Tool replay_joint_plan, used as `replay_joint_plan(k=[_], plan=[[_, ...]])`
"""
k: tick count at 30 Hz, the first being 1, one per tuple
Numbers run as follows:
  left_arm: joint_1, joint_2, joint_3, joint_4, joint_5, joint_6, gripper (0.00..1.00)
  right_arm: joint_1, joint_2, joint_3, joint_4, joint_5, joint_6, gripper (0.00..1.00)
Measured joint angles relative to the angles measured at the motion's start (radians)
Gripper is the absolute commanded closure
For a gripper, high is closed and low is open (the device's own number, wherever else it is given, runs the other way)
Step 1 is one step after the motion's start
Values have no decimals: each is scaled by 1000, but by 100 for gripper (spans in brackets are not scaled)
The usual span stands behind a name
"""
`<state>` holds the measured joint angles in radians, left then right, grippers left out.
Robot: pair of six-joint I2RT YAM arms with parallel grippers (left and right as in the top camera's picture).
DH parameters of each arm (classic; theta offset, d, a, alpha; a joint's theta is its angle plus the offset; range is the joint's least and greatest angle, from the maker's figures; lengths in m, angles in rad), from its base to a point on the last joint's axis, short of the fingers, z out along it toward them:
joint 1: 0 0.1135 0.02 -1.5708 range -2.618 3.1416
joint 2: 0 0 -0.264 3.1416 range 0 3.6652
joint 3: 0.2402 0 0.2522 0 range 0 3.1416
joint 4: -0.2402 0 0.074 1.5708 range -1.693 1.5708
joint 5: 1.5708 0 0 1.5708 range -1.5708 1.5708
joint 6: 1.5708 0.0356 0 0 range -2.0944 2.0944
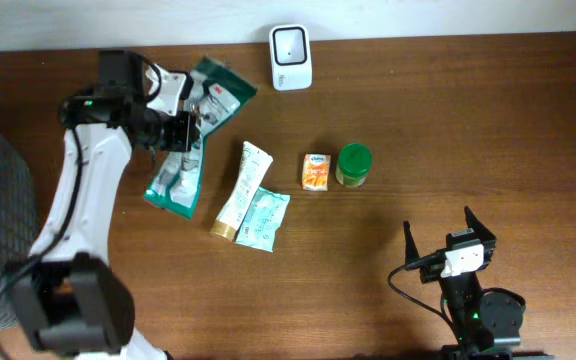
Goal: Scan the item barcode
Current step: 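Lay the glove package left of the tube with the left gripper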
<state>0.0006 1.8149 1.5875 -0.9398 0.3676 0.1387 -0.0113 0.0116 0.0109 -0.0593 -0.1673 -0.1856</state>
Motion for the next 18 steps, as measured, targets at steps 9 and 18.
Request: replay_joint_plan(k=[9,18], plan=[[-12,185,-2,-19,-84,-84,1,0,0,0,0,0,0,2],[-12,193,25,8,-68,-106,1,0,0,0,0,0,0,2]])
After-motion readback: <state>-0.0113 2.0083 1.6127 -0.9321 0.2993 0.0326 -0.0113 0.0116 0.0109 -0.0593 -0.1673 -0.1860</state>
